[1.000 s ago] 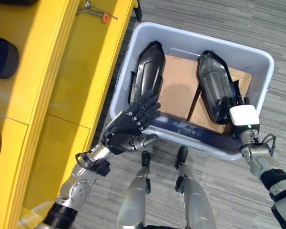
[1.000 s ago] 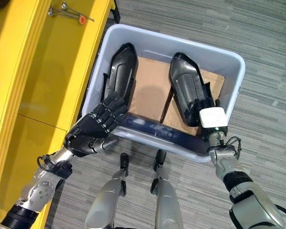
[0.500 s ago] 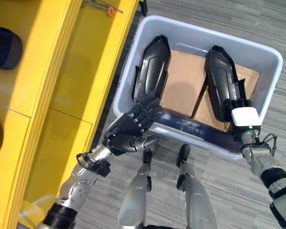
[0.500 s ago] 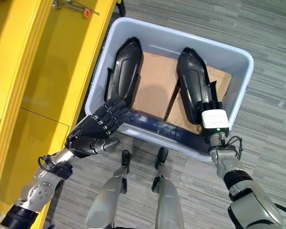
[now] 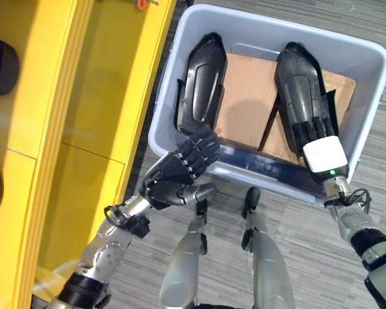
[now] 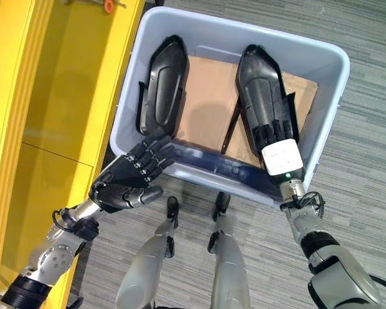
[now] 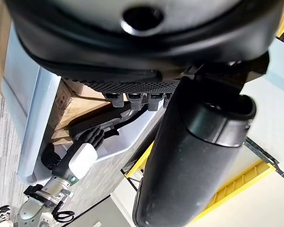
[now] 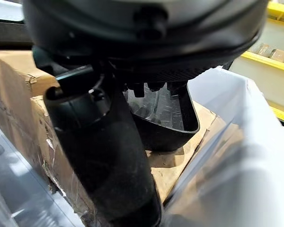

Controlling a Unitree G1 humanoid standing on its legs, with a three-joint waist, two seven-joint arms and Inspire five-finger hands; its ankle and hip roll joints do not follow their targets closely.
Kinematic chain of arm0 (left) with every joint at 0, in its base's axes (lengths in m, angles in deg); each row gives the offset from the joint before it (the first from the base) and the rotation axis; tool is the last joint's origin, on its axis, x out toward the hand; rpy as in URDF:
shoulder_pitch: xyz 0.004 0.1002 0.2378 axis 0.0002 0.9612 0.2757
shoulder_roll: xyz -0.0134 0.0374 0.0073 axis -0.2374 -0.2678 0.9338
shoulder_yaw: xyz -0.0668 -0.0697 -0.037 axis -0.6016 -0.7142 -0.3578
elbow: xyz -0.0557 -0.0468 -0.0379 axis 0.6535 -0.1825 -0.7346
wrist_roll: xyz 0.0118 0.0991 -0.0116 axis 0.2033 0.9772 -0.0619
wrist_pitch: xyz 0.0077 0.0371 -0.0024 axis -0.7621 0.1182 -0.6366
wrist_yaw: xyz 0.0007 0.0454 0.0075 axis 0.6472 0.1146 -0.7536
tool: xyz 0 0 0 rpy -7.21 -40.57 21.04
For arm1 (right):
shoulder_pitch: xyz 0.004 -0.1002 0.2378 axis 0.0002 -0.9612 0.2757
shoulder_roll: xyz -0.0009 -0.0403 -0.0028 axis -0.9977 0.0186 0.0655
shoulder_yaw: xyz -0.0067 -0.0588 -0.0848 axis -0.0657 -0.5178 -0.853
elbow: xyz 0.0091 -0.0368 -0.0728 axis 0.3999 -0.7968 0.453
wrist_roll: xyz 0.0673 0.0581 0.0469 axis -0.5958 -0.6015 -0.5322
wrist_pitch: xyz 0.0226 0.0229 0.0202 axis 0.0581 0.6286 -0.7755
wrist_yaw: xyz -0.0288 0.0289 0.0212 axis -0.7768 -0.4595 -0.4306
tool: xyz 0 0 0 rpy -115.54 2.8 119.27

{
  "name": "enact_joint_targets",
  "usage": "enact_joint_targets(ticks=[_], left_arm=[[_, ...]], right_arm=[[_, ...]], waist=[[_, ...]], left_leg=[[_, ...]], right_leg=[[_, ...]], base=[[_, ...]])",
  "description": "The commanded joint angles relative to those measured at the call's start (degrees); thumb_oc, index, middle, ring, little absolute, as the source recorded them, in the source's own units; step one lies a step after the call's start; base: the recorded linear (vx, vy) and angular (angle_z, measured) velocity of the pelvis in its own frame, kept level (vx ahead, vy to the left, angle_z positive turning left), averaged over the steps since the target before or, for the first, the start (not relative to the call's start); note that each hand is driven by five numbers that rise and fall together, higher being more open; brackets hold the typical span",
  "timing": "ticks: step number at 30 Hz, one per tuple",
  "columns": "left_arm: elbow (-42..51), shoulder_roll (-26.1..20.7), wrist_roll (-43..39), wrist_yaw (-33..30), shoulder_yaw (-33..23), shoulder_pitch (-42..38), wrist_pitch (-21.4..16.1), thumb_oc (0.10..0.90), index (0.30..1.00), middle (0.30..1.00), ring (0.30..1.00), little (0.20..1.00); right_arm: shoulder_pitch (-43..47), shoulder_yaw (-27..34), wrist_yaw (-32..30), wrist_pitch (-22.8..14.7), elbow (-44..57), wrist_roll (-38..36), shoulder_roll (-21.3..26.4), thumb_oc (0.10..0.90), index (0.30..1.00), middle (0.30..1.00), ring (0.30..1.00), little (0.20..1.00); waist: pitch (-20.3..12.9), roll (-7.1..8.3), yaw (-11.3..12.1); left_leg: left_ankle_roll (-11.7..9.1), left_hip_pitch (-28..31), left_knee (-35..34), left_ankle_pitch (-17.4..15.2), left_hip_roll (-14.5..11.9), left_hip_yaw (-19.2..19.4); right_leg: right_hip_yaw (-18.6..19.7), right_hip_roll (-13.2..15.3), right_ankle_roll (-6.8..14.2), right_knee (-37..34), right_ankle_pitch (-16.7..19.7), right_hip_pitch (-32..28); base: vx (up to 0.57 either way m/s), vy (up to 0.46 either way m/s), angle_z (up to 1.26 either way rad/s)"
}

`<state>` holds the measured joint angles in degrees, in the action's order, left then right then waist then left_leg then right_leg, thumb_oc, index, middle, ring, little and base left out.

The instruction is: Move parts from the plastic box to the shelf.

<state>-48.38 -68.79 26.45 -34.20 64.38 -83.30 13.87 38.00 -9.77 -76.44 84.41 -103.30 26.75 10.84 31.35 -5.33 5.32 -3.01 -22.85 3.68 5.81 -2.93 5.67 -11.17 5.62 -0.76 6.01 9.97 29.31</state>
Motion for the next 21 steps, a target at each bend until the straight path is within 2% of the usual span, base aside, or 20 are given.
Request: enact_joint_targets(ticks=[1, 7, 8, 9, 10, 11, 12, 13, 16, 20, 21], left_arm=[[7.9, 0.2, -4.9, 3.0, 0.2, 0.2, -4.7, 0.900, 1.000, 1.000, 1.000, 1.000], [7.8, 0.1, -4.8, 2.8, 0.3, 0.0, -4.4, 0.900, 1.000, 1.000, 1.000, 1.000], [8.1, -0.1, -4.6, 2.6, 0.4, 0.0, -4.3, 0.900, 1.000, 1.000, 1.000, 1.000], [8.1, -0.1, -4.6, 2.6, 0.4, -0.1, -4.3, 0.900, 1.000, 1.000, 1.000, 1.000], [8.0, -0.2, -4.5, 2.5, 0.4, -0.2, -4.2, 0.900, 1.000, 1.000, 1.000, 1.000], [7.9, -0.2, -4.4, 2.5, 0.4, -0.5, -4.0, 0.900, 1.000, 1.000, 1.000, 1.000], [7.9, -0.2, -4.2, 2.3, 0.4, -0.6, -3.8, 0.900, 1.000, 1.000, 1.000, 1.000], [8.2, -0.2, -3.9, 2.0, 0.4, -1.0, -3.1, 0.900, 1.000, 1.000, 1.000, 1.000], [8.3, -0.2, -2.8, 1.4, 0.4, -2.0, -2.0, 0.900, 1.000, 1.000, 1.000, 1.000], [8.4, 0.2, -1.2, 0.6, 0.9, -2.7, -1.2, 0.900, 1.000, 1.000, 1.000, 1.000], [8.4, 0.7, -0.4, -0.2, 1.4, -3.5, -0.8, 0.900, 1.000, 1.000, 1.000, 1.000]], right_arm=[[3.6, 1.8, -4.2, 0.5, 1.9, 1.5, 5.9, 0.900, 1.000, 1.000, 1.000, 1.000], [3.7, 0.8, 1.7, -1.0, 0.6, -4.2, 5.7, 0.900, 1.000, 1.000, 1.000, 1.000], [3.9, 0.5, 4.9, -2.4, -0.2, -8.2, 5.6, 0.847, 0.926, 0.926, 0.926, 0.926], [4.0, 0.5, 5.7, -2.4, -0.5, -8.8, 5.4, 0.671, 0.679, 0.679, 0.679, 0.679], [4.3, 0.2, 7.4, -2.9, -0.9, -10.2, 5.2, 0.547, 0.506, 0.506, 0.506, 0.506], [4.6, -0.2, 11.0, -4.4, -2.0, -14.6, 4.7, 0.400, 0.300, 0.300, 0.300, 0.300], [4.8, -0.3, 12.2, -4.9, -2.7, -16.2, 4.4, 0.400, 0.300, 0.300, 0.300, 0.300], [5.1, -0.2, 15.9, -7.0, -4.8, -22.7, 3.6, 0.400, 0.300, 0.300, 0.300, 0.300], [6.7, 0.6, 19.2, -7.9, -8.0, -29.1, 2.2, 0.400, 0.300, 0.300, 0.300, 0.300], [7.9, 1.5, 22.9, -9.0, -11.0, -32.3, 1.0, 0.400, 0.300, 0.300, 0.300, 0.300], [8.8, 2.3, 26.6, -9.7, -13.5, -37.3, 0.2, 0.400, 0.300, 0.300, 0.300, 0.300]], waist=[[-1.6, -3.85, -0.9], [-1.6, -4.06, -0.8], [-1.6, -4.07, -0.6], [-1.6, -4.12, -0.5], [-1.6, -4.16, -0.4], [-1.6, -4.22, -0.3], [-1.6, -4.23, -0.1], [-1.6, -4.34, 0.2], [-1.6, -4.48, 0.8], [-1.6, -4.63, 1.2], [-1.6, -4.91, 1.5]], left_leg=[[0.7, -2.2, 1.4, -2.6, 0.6, 2.1], [0.7, -3.0, 1.4, -2.5, 0.5, 2.3], [0.8, -3.4, 1.4, -2.5, 0.6, 2.2], [0.8, -3.6, 1.3, -2.4, 0.5, 2.3], [0.7, -3.9, 1.3, -2.4, 0.5, 2.3], [0.8, -4.3, 1.3, -2.3, 0.5, 2.3], [0.7, -4.5, 1.2, -2.2, 0.4, 2.2], [0.8, -5.3, 1.5, -2.2, 0.5, 2.0], [0.8, -6.5, 1.8, -2.1, 0.6, 1.7], [0.9, -7.7, 2.3, -2.0, 0.6, 1.3], [0.9, -8.6, 2.5, -1.8, 0.7, 1.1]], right_leg=[[-0.2, 0.6, 4.0, 12.9, -15.2, -0.2], [-0.5, 0.9, 4.0, 13.4, -15.2, 0.9], [-0.7, 0.9, 4.0, 13.6, -15.3, 1.3], [-0.7, 0.9, 4.0, 13.7, -15.3, 1.6], [-0.8, 0.9, 3.9, 13.8, -15.3, 1.9], [-0.9, 0.9, 3.9, 13.9, -15.3, 2.3], [-1.0, 1.0, 3.8, 14.0, -15.3, 2.5], [-1.2, 1.0, 3.7, 14.4, -15.4, 3.2], [-1.6, 1.0, 3.6, 15.0, -15.4, 4.3], [-2.0, 1.0, 3.5, 15.6, -15.4, 5.3], [-2.2, 0.9, 3.4, 16.1, -15.4, 6.2]], base=[[0.00, 0.000, 0.00], [0.00, 0.000, 0.00], [0.00, 0.000, 0.00], [0.00, -0.033, 0.00], [0.00, -0.038, 0.01], [0.00, -0.046, 0.00], [0.00, -0.079, 0.05], [0.01, -0.073, 0.07], [0.00, -0.081, 0.03], [0.00, -0.067, 0.02], [0.00, -0.057, 0.06]])
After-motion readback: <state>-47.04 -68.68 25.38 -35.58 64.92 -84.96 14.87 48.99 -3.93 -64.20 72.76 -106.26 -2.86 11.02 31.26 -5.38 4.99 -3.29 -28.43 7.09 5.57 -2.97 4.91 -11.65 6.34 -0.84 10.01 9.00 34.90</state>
